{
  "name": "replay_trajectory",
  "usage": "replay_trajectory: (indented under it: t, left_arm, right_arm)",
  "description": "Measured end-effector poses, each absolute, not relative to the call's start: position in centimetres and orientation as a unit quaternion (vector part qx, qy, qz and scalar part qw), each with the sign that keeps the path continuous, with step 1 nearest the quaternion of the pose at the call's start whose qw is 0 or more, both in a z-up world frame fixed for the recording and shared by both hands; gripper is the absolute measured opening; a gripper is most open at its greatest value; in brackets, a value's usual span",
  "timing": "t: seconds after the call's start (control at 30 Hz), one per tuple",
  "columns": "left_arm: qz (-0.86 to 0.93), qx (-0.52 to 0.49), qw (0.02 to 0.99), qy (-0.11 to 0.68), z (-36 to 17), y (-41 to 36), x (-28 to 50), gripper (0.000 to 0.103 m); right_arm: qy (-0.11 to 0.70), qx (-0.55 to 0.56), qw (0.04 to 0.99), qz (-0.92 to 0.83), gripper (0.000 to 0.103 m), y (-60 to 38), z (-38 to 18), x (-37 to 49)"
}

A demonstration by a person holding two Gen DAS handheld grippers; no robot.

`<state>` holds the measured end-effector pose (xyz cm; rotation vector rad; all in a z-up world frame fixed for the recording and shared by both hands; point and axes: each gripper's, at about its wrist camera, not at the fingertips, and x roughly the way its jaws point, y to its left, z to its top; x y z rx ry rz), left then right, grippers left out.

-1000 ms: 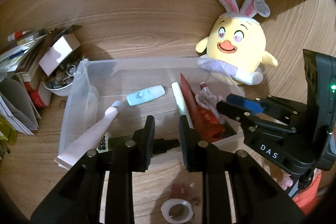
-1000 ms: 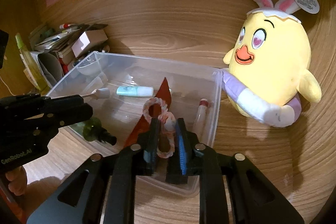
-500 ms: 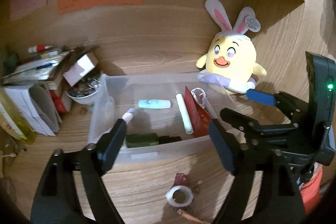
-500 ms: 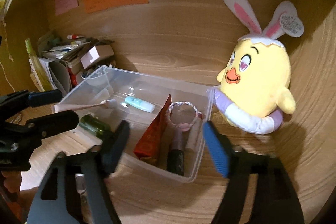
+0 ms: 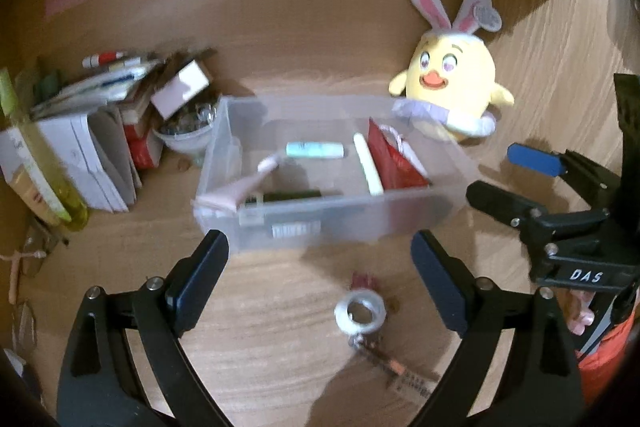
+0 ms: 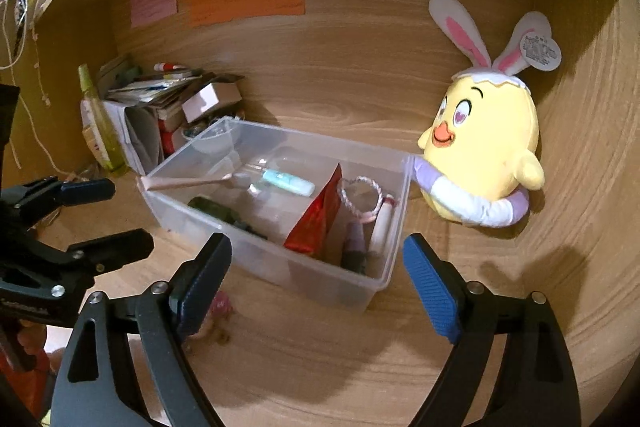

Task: Organize objects
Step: 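Move both grippers back to the items on the table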

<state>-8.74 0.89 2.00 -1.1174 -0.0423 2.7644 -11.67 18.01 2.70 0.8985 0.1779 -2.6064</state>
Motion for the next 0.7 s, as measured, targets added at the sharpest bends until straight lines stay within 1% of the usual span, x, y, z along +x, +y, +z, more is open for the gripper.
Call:
replay_trajectory:
  t: [0.23,0.43,0.53,0.7]
  left_arm:
    - [0.911,-0.404,0.079,-0.01,-0.3,0.5,-6.9,0.094]
    - [0.902,-0.426,0.074,-0.015,-2.1,0.0,-5.5,0.095]
    - [0.896,-0.436,0.081,-0.018,-3.1,0.1,-5.0,0.095]
    - [0.889,-0.446,0.106,0.002,-4.6,1.4,-4.3,0.095]
  right_arm:
    - [0.063,0.337,0.194,-0.919,0.086,18.6,1.1,-10.0]
    - [0.082,0.369,0.201,-0.904,0.086,18.1,-1.3,-9.7]
    - [0.082,0.38,0.207,-0.898,0.086,18.0,-2.4,-9.1]
    - [0.084,0.391,0.21,-0.892,0.086,18.2,-3.2,-8.2]
